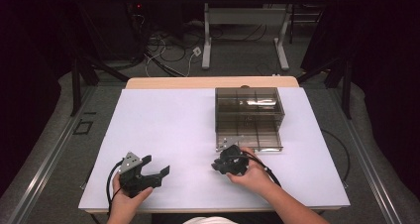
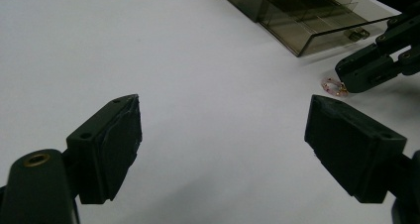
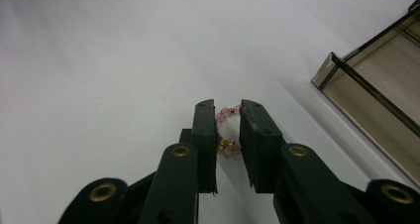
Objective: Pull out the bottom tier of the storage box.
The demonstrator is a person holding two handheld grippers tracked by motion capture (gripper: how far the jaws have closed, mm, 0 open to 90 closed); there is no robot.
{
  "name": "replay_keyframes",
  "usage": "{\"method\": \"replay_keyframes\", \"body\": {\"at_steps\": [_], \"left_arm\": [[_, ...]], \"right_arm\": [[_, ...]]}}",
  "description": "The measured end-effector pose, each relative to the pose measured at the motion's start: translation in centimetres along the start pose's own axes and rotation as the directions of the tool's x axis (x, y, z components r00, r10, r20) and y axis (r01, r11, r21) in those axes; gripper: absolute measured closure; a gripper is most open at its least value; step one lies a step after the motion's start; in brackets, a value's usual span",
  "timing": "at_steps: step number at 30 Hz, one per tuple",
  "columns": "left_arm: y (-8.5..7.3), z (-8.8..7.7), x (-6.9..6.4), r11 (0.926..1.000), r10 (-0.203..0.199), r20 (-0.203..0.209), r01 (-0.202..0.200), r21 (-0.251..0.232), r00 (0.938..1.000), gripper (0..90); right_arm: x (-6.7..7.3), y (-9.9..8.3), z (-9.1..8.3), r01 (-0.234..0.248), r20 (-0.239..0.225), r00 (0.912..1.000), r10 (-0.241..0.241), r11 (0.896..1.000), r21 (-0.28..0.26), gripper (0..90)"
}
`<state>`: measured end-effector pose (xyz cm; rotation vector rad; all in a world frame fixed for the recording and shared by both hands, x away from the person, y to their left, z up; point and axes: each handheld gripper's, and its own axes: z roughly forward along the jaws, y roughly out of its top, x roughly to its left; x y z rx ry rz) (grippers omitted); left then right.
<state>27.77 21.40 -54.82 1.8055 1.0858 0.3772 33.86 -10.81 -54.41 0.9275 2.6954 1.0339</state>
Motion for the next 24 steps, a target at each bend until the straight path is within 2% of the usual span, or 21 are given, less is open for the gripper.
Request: {"method": "replay_keyframes", "body": {"at_steps": [2,5,13,15,18,22,24], "left_arm": [[0.0,0.04,0.0,1.0,-0.003,0.0,0.003,-0.001,1.0,14.8],[0.01,0.1,-0.01,1.0,-0.004,0.001,0.004,-0.003,1.0,14.8],[0.01,0.08,-0.02,1.0,-0.006,0.002,0.006,-0.002,1.0,14.8],[0.02,0.1,0.0,1.0,-0.004,0.0,0.004,-0.003,1.0,14.8],[0.02,0.1,-0.02,1.0,-0.004,0.002,0.004,-0.003,1.0,14.8],[0.02,0.13,-0.03,1.0,-0.002,0.002,0.002,-0.001,1.0,14.8],[0.02,0.13,-0.04,1.0,-0.001,0.002,0.001,-0.001,1.0,14.8]], "right_arm": [[-0.19,-0.06,0.11,0.009,-0.008,0.9999,-0.009,1.0,0.002,77.1],[-0.08,-0.16,0.13,-0.006,-0.013,0.9999,0.006,1.0,0.015,75.8],[-0.13,-0.27,0.11,0.015,-0.026,0.9996,-0.015,1.0,0.012,75.3],[0.03,-0.3,0.16,0.007,-0.031,0.9995,-0.006,0.999,0.034,80.5],[0.34,-0.44,0.38,0.038,-0.005,0.9993,-0.038,0.998,0.04,83.6],[0.23,-0.44,0.38,0.033,-0.007,0.9994,-0.033,0.999,0.036,84.4],[0.26,-0.43,0.34,0.011,-0.008,0.9999,-0.011,0.999,0.039,87.5]]}}
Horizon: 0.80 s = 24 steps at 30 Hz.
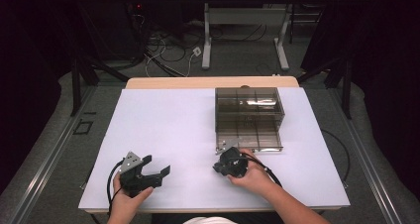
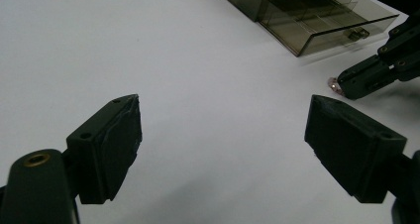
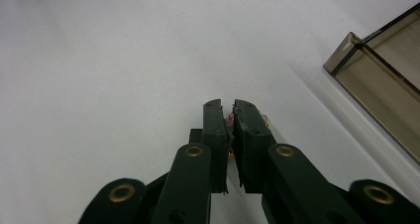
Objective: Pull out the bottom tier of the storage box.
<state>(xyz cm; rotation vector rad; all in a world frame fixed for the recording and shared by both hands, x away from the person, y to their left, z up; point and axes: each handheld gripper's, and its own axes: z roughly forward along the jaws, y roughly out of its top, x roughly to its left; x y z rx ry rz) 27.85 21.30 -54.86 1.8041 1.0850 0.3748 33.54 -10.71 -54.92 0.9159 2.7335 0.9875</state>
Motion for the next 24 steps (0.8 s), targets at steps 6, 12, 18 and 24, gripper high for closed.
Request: {"method": "replay_keyframes", "body": {"at_steps": [6,12,18,24], "left_arm": [[0.0,0.0,0.0,1.0,0.0,0.0,0.0,0.001,1.0,14.8],[0.0,0.0,0.0,1.0,0.003,-0.003,-0.003,0.0,1.0,14.8],[0.0,0.0,0.0,1.0,0.002,0.0,-0.002,-0.001,1.0,14.8],[0.0,0.0,0.0,1.0,0.001,0.0,-0.001,0.001,1.0,14.8]], "right_arm": [[-0.2,0.1,0.0,-0.001,-0.014,0.9999,0.001,1.0,-0.009,88.3],[-0.4,0.2,-0.1,-0.012,-0.018,0.9998,0.012,1.0,-0.018,88.5],[-0.6,0.3,-0.6,-0.043,-0.027,0.9988,0.041,0.998,-0.043,88.5],[-0.8,0.5,-1.2,-0.068,-0.046,0.9968,0.065,0.995,-0.067,88.5]]}}
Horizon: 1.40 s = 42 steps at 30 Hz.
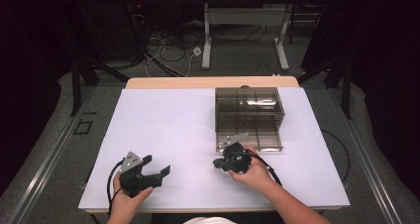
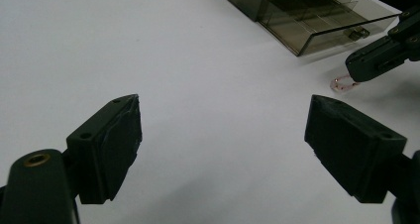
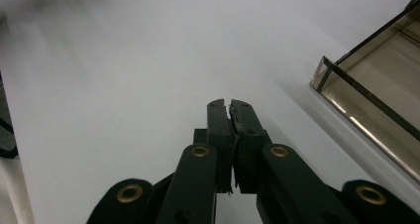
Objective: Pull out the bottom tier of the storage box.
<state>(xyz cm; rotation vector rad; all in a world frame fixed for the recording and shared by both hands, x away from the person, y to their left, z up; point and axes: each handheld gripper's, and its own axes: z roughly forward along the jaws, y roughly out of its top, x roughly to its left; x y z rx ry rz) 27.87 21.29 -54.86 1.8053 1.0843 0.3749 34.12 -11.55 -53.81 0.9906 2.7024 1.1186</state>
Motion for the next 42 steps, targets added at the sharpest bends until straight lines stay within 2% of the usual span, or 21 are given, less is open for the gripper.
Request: {"method": "replay_keyframes", "body": {"at_steps": [8,11,17,19,20,23,27,30,31,32,36,39,40,41,42], "left_arm": [[0.0,0.0,0.0,1.0,0.001,0.001,-0.001,0.001,1.0,14.8],[0.0,0.0,0.0,1.0,0.002,0.0,-0.002,0.001,1.0,14.8],[0.0,0.0,0.0,1.0,0.002,0.0,-0.002,0.002,1.0,14.8],[0.0,0.0,0.0,1.0,0.002,0.0,-0.002,0.001,1.0,14.8],[0.0,0.0,0.0,1.0,0.001,0.0,-0.001,0.001,1.0,14.8],[0.0,0.0,0.0,1.0,0.001,0.0,-0.001,0.0,1.0,14.8],[0.0,0.0,0.0,1.0,0.002,0.0,-0.002,0.0,1.0,14.8],[0.0,0.0,0.0,1.0,0.002,0.0,-0.002,0.001,1.0,14.8],[0.0,0.0,0.0,1.0,0.002,0.001,-0.002,0.001,1.0,14.8],[0.0,0.0,0.0,1.0,0.002,0.001,-0.002,0.001,1.0,14.8],[0.0,0.0,0.0,1.0,0.002,0.001,-0.002,0.002,1.0,14.8],[0.0,0.0,0.0,1.0,0.002,0.001,-0.002,0.002,1.0,14.8],[0.0,0.0,0.0,1.0,0.002,0.0,-0.002,0.002,1.0,14.8],[0.0,0.0,0.0,1.0,0.001,0.001,-0.001,0.002,1.0,14.8],[0.0,0.0,0.0,1.0,0.001,0.001,-0.001,0.002,1.0,14.8]], "right_arm": [[0.0,0.3,-0.6,-0.006,-0.011,0.9999,0.006,0.999,-0.032,88.6],[0.0,0.4,-0.9,-0.027,-0.018,0.9995,0.026,0.999,-0.042,88.5],[-0.1,0.6,-1.2,-0.036,-0.009,0.9993,0.035,0.996,-0.076,88.5],[-0.1,0.7,-1.5,-0.035,-0.015,0.9993,0.034,0.997,-0.07,88.5],[-0.2,0.7,-1.6,-0.029,-0.009,0.9995,0.029,0.995,-0.092,88.5],[-0.3,0.9,-2.1,-0.036,-0.009,0.9993,0.036,0.995,-0.089,88.5],[-0.5,1.0,-2.4,-0.053,-0.004,0.9986,0.053,0.99,-0.131,88.5],[-0.7,1.1,-2.9,-0.058,0.0,0.9983,0.058,0.992,-0.115,88.6],[-0.8,1.1,-2.9,-0.059,0.005,0.9982,0.06,0.989,-0.136,88.6],[-0.9,1.1,-3.2,-0.062,0.002,0.998,0.063,0.991,-0.119,88.6],[-1.1,1.2,-3.4,-0.066,0.012,0.9976,0.068,0.986,-0.152,88.6],[-1.2,1.3,-3.7,-0.069,0.017,0.9973,0.072,0.986,-0.154,88.5],[-1.3,1.3,-3.7,-0.069,0.015,0.9972,0.073,0.982,-0.174,88.6],[-1.3,1.4,-3.9,-0.073,0.016,0.9969,0.077,0.985,-0.159,88.6],[-1.4,1.3,-3.9,-0.076,0.017,0.9966,0.081,0.98,-0.181,88.6]]}}
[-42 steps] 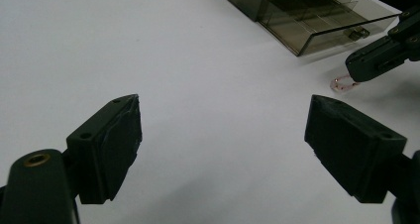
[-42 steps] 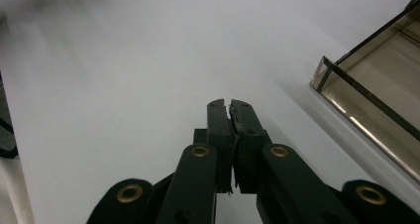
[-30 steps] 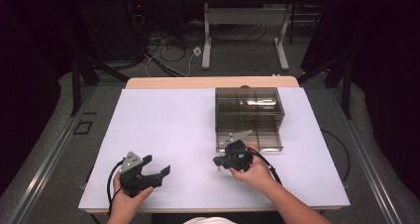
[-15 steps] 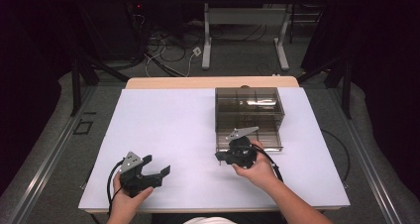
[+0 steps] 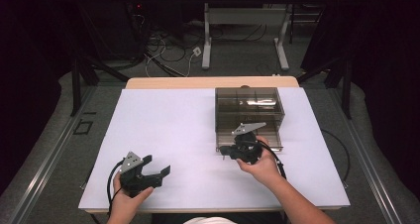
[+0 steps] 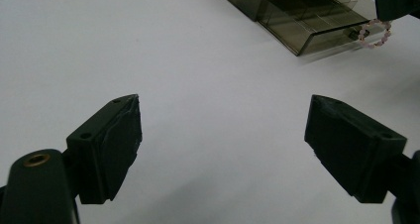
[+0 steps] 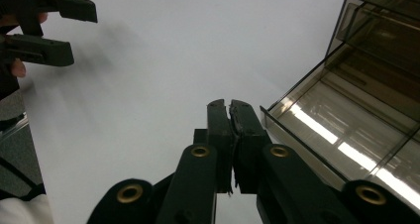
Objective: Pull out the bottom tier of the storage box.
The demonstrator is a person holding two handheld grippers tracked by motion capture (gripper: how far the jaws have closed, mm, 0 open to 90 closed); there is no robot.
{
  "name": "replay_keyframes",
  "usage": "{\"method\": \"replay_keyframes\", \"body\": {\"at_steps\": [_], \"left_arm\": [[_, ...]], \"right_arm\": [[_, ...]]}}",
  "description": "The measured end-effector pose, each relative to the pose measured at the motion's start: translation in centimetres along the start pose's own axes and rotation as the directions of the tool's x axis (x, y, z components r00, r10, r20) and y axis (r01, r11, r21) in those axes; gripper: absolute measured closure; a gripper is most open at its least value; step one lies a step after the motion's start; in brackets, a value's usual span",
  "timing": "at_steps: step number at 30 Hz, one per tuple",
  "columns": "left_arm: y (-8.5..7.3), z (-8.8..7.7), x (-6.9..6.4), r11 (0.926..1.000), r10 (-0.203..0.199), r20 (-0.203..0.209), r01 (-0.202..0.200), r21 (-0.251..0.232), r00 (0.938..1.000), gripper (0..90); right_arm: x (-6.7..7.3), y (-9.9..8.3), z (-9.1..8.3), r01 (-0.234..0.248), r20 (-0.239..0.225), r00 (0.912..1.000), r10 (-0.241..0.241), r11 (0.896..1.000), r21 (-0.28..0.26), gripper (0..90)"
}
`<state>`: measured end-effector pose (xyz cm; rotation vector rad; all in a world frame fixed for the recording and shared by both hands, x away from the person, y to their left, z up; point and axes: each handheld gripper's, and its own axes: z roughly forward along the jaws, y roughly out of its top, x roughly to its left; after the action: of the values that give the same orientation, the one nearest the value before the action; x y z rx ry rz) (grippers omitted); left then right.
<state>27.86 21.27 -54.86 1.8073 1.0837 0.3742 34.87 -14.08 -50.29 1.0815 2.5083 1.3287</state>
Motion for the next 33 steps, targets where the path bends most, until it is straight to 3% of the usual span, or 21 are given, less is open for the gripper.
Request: {"method": "replay_keyframes", "body": {"at_steps": [4,5,7,20,33], "left_arm": [[0.0,0.0,0.0,1.0,-0.001,0.0,0.001,0.0,1.0,14.8],[0.0,0.0,0.0,1.0,-0.001,0.0,0.001,0.0,1.0,14.8],[0.0,0.0,0.0,1.0,-0.001,0.0,0.001,-0.001,1.0,14.8],[-0.1,0.1,0.0,1.0,-0.005,0.001,0.005,0.002,1.0,14.8],[0.0,0.1,0.0,1.0,-0.003,0.0,0.003,0.001,1.0,14.8]], "right_arm": [[-0.3,0.2,-0.4,-0.009,0.009,0.9999,0.009,1.0,-0.017,88.5],[-0.5,0.3,-0.7,-0.006,0.011,0.9999,0.006,1.0,0.011,88.6],[-0.6,0.3,-0.8,-0.012,0.019,0.9998,0.012,1.0,-0.02,88.6],[-2.2,1.0,-2.8,-0.044,0.051,0.9975,0.049,0.995,-0.085,88.6],[-4.0,1.2,-4.5,-0.092,0.101,0.9891,0.107,0.985,-0.144,88.6]]}}
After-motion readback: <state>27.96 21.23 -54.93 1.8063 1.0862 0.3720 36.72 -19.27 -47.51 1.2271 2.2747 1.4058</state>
